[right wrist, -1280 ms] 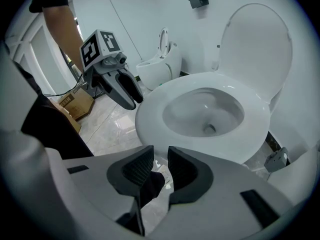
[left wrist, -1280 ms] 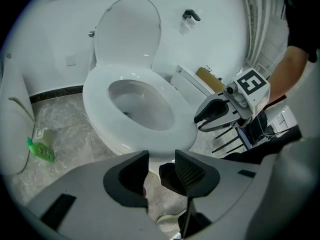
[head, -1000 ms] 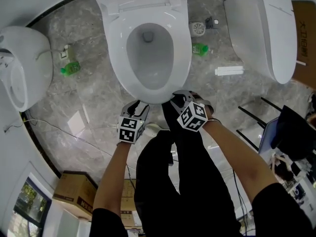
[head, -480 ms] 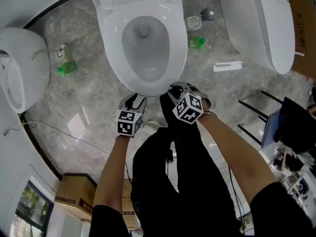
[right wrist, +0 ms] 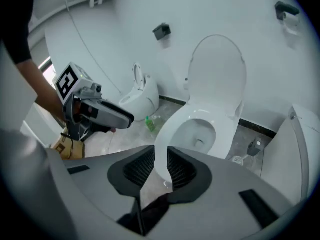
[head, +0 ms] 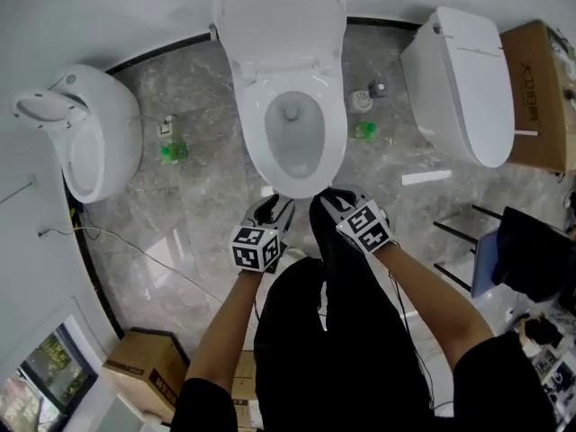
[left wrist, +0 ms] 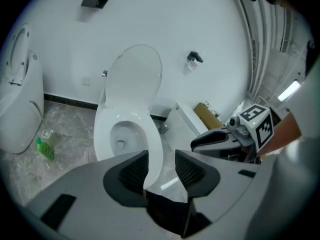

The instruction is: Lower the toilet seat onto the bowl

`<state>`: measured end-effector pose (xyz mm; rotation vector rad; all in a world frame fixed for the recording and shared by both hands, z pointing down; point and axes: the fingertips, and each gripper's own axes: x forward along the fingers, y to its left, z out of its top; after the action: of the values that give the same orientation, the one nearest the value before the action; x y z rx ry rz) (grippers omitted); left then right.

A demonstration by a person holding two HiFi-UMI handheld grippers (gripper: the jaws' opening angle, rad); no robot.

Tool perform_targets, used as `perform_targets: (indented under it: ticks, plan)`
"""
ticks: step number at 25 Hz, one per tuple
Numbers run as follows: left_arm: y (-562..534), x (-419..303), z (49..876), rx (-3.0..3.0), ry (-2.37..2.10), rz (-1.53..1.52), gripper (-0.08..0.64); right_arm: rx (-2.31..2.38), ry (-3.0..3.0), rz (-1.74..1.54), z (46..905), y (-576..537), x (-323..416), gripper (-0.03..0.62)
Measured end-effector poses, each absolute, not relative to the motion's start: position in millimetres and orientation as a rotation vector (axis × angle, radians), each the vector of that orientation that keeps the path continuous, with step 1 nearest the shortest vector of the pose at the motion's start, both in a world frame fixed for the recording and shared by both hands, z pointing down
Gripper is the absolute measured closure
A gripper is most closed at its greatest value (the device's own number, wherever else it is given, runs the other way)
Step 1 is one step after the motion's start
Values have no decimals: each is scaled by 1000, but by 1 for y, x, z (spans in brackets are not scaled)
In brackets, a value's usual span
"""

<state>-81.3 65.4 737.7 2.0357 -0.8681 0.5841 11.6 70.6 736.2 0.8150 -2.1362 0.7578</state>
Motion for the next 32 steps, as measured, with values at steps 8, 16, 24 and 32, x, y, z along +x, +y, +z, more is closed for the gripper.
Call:
perform_targets:
  ticks: [8,16,24,32]
  plan:
    - [68,-65,554,2058,-935,393,417,1101,-2302,994,542,69,-7,509]
    - [57,-54,413,2168,-1100,168,543,1165,-2534,855,396,43,-11,549]
    - [66,-75,323,2229,-1317,116,545,1206,-2585,618,305,54,-17,555]
    - [60,-80,276,2316,-1364,63,545,1251,-2615,495,266,65,-25,560]
